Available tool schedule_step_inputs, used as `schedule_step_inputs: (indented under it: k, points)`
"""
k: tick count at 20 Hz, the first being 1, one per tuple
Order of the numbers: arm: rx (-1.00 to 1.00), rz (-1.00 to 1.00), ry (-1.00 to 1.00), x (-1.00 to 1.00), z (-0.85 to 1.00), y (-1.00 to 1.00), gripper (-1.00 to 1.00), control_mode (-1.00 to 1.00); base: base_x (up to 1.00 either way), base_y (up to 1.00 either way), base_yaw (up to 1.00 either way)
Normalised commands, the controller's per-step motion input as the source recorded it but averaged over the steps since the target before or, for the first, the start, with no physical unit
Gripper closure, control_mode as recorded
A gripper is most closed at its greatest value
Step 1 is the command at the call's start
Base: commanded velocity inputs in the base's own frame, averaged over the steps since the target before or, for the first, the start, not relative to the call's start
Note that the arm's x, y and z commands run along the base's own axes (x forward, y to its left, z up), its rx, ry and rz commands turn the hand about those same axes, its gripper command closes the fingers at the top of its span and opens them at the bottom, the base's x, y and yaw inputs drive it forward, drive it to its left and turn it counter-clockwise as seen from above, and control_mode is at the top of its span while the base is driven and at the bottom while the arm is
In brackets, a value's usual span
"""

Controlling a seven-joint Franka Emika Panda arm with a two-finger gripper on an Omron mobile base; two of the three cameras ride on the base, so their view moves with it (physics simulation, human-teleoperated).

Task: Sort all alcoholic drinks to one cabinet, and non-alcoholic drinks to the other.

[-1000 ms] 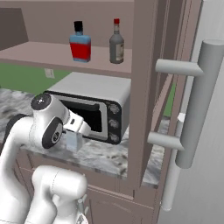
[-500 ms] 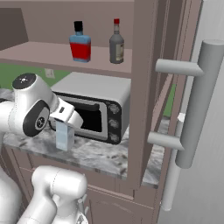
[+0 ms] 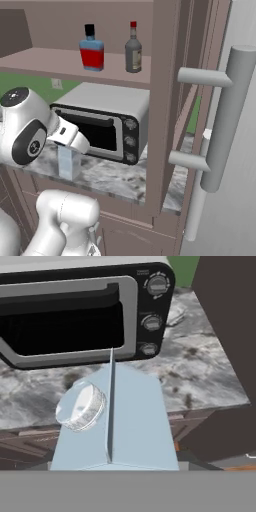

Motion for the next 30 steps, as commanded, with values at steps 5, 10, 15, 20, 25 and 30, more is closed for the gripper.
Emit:
schedule_step_inputs:
  k: [5,10,15,20,25,30]
  points:
    - [0.00,0.00,0.00,0.00,0.00,0.00,1.00,1.00,-0.81,0.00,0.00]
    - [0.00,0.00,0.00,0.00,0.00,0.00,1.00,1.00,-1.00,0.00,0.00]
    - [0.00,0.00,0.00,0.00,0.00,0.00,1.00,1.00,-1.00,0.00,-0.04]
    - [0.00,0.00,0.00,0.00,0.00,0.00,1.00,1.00,-0.91,-0.14,-0.50]
    - [0.00,0.00,0.00,0.00,0.00,0.00,1.00,1.00,-0.42,-0.09,-0.77]
    - [0.00,0.00,0.00,0.00,0.00,0.00,1.00,1.00,-0.34,-0.42,-0.71]
